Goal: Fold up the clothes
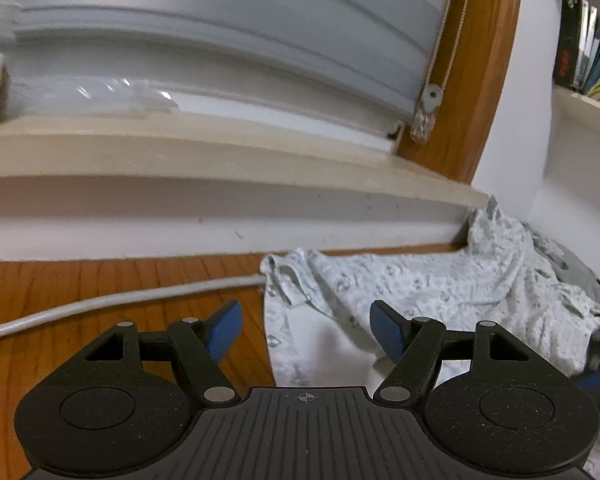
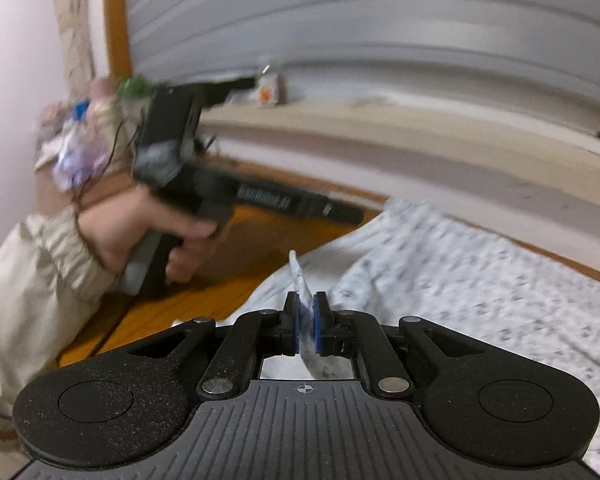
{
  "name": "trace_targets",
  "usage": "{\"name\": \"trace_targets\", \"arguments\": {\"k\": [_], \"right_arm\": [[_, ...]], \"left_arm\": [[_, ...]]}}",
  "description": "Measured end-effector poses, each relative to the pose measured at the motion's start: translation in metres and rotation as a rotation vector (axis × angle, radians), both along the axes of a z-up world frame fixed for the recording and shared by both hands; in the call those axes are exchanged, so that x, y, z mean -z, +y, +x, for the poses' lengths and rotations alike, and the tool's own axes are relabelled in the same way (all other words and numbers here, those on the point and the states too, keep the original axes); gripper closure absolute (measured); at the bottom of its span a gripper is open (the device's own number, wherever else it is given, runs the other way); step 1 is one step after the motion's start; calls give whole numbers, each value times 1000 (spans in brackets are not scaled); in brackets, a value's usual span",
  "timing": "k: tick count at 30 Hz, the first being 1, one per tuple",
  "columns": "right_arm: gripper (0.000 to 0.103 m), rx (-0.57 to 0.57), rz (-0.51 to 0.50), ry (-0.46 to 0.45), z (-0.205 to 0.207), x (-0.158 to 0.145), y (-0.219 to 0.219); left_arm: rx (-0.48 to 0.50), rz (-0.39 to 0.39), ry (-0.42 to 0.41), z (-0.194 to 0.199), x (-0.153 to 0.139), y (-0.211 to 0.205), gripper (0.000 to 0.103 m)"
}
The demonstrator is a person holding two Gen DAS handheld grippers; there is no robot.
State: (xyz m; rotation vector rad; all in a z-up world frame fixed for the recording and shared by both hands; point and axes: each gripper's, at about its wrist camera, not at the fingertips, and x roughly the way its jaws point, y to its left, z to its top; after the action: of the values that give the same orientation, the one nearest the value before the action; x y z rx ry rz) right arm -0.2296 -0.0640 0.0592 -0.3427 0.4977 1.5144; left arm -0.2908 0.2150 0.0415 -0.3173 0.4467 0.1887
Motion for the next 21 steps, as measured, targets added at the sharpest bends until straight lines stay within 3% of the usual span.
{"name": "trace_targets", "arguments": {"k": [3,7,11,14,16,17,18,21], "right_arm": [[95,38,39,-10,11,-10,-14],[95,86,82,-21,25,-19,-30],[95,121,105,-29,39,-28,-44],[95,131,124,-27,45,-34,-56],[95,135,137,-25,47,-36,-62],[95,138,142,-20,48,-37,-65],[95,140,145,-14,49,-37,-68],[95,143,147,-1,52,-37,-73]], "left_arm": [[7,69,60,24,-5,-8,47],[12,140,146,60,-6,-7,48],[93,142,187,80,-2,-6,48],[99,166,176,85,-1,-11,50],[89,176,176,84,1,-10,65],[84,180,177,84,1,-9,87],[80,174,164,82,1,-7,94],[22,132,42,65,-8,5,97]]}}
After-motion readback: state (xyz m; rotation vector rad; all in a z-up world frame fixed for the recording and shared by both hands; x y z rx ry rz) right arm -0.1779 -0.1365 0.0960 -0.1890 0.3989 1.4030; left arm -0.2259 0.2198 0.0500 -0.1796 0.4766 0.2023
